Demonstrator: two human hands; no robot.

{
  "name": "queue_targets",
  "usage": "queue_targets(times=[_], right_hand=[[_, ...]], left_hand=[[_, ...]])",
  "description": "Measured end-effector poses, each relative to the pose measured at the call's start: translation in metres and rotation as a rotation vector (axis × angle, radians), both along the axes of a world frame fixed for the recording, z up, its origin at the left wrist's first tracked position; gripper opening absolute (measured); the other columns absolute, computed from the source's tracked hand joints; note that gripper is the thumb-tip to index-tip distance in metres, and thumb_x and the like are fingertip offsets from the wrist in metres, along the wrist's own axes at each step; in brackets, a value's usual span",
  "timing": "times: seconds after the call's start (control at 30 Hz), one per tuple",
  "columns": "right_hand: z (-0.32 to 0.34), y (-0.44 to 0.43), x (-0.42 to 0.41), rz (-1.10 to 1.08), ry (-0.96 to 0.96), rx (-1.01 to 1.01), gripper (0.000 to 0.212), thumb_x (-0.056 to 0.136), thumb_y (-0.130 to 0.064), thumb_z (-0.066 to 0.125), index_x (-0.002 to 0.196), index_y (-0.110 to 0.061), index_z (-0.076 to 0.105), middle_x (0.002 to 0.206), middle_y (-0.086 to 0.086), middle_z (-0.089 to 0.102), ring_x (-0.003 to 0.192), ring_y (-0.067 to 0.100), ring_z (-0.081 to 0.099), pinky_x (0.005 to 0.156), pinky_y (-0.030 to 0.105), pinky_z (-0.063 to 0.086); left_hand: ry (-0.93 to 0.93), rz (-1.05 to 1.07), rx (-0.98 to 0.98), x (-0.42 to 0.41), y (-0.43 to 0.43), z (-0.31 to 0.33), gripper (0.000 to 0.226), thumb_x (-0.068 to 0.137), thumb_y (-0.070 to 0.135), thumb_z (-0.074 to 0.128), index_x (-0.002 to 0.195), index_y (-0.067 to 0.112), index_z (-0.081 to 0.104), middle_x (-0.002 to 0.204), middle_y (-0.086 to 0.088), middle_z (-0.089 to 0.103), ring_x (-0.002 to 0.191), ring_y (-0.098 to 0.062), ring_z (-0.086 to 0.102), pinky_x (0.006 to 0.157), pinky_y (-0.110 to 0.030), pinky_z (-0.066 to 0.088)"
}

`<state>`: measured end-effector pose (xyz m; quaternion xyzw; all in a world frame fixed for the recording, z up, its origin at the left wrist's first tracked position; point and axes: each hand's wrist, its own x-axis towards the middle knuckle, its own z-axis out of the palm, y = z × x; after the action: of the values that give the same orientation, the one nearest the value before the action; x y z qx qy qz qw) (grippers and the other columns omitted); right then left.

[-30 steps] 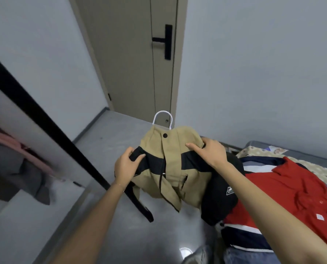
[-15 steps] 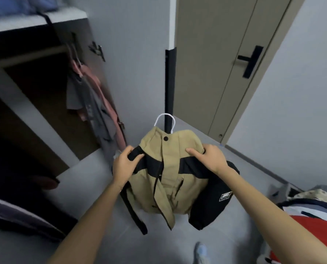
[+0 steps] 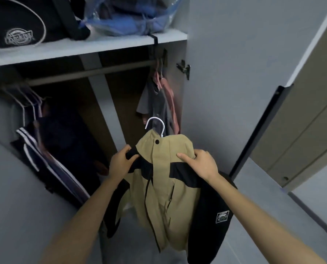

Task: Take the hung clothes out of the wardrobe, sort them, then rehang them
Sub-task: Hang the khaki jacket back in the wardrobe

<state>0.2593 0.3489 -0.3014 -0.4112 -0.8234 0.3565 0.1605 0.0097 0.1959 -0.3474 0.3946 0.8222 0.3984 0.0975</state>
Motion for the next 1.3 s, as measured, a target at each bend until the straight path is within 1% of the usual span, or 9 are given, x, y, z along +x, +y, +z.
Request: queue_targets(times=[0.17,0.33,0.57,0.67,0.77,0.9,1.03,1.13,1.3], right_hand=[[0.008,0.031,-0.064,0.044,0.094,-0.04,0.04,0.08,-0.062,0.067,0.061,-0.029,0.056,0.062,-0.01,0.063,0.059,0.006,0.059,0.054,0.025,0.041],[0.01,0.06,-0.122,0.104,0.147,-0.064,0.03,0.079,-0.063,0.068,0.074,-0.034,0.066,0.074,-0.013,0.069,0.071,0.005,0.065,0.062,0.027,0.05],[0.031,0.088,-0.189,0.125,0.147,-0.024,0.035,0.079,-0.064,0.067,0.068,-0.031,0.064,0.07,-0.011,0.068,0.07,0.007,0.064,0.058,0.025,0.043],[0.037,0.102,-0.215,0.118,0.139,-0.002,0.04,0.078,-0.066,0.066,0.077,-0.027,0.069,0.075,-0.01,0.07,0.072,0.007,0.065,0.062,0.029,0.051],[0.042,0.113,-0.242,0.072,0.136,0.017,0.043,0.076,-0.068,0.066,0.078,-0.026,0.071,0.074,-0.01,0.07,0.071,0.007,0.065,0.063,0.03,0.051],[0.051,0.12,-0.274,-0.001,0.161,0.02,0.042,0.078,-0.065,0.067,0.061,-0.027,0.058,0.057,-0.009,0.06,0.058,0.008,0.058,0.054,0.026,0.038],[0.051,0.128,-0.307,-0.08,0.169,0.023,0.057,0.075,-0.072,0.062,0.069,-0.015,0.066,0.062,0.0,0.066,0.06,0.017,0.063,0.054,0.036,0.046],[0.051,0.131,-0.329,-0.133,0.184,0.009,0.067,0.077,-0.068,0.064,0.074,-0.001,0.064,0.063,0.01,0.064,0.06,0.025,0.064,0.057,0.041,0.049],[0.043,0.147,-0.351,-0.269,0.232,-0.052,0.057,0.078,-0.064,0.066,0.077,-0.007,0.067,0.072,0.005,0.07,0.066,0.02,0.066,0.068,0.04,0.056]], left_hand=[[0.074,0.06,-0.024,-0.055,0.02,0.015,0.019,0.09,0.023,0.071,0.084,0.013,0.056,0.077,0.006,0.062,0.071,-0.01,0.059,0.057,-0.023,0.043],[0.076,0.173,-0.034,-0.098,0.039,0.024,0.012,0.091,0.024,0.07,0.089,0.02,0.059,0.078,0.013,0.059,0.073,-0.006,0.057,0.058,-0.017,0.036],[0.11,0.251,0.007,-0.156,0.065,0.036,0.014,0.091,0.026,0.069,0.093,0.014,0.062,0.081,0.004,0.063,0.073,-0.013,0.059,0.061,-0.028,0.039],[0.11,0.239,0.038,-0.184,0.079,0.039,0.014,0.092,0.026,0.068,0.092,0.014,0.06,0.081,0.002,0.062,0.073,-0.015,0.059,0.06,-0.03,0.039],[0.097,0.216,0.058,-0.213,0.092,0.041,0.015,0.092,0.026,0.068,0.091,0.013,0.06,0.082,0.001,0.064,0.077,-0.019,0.062,0.068,-0.036,0.05],[0.084,0.161,0.076,-0.252,0.105,0.041,0.023,0.092,0.032,0.067,0.105,0.014,0.062,0.097,-0.001,0.067,0.09,-0.019,0.064,0.079,-0.041,0.054],[0.096,0.115,0.106,-0.283,0.109,0.038,0.045,0.094,0.033,0.066,0.133,0.014,0.054,0.128,-0.007,0.061,0.116,-0.023,0.057,0.097,-0.044,0.048],[0.15,0.102,0.097,-0.299,0.109,0.036,0.052,0.095,0.038,0.063,0.14,0.017,0.049,0.136,-0.005,0.058,0.122,-0.023,0.055,0.102,-0.049,0.046],[0.145,0.054,0.089,-0.307,0.115,0.039,0.059,0.095,0.05,0.056,0.144,0.02,0.045,0.142,-0.003,0.054,0.128,-0.022,0.051,0.105,-0.047,0.043]])
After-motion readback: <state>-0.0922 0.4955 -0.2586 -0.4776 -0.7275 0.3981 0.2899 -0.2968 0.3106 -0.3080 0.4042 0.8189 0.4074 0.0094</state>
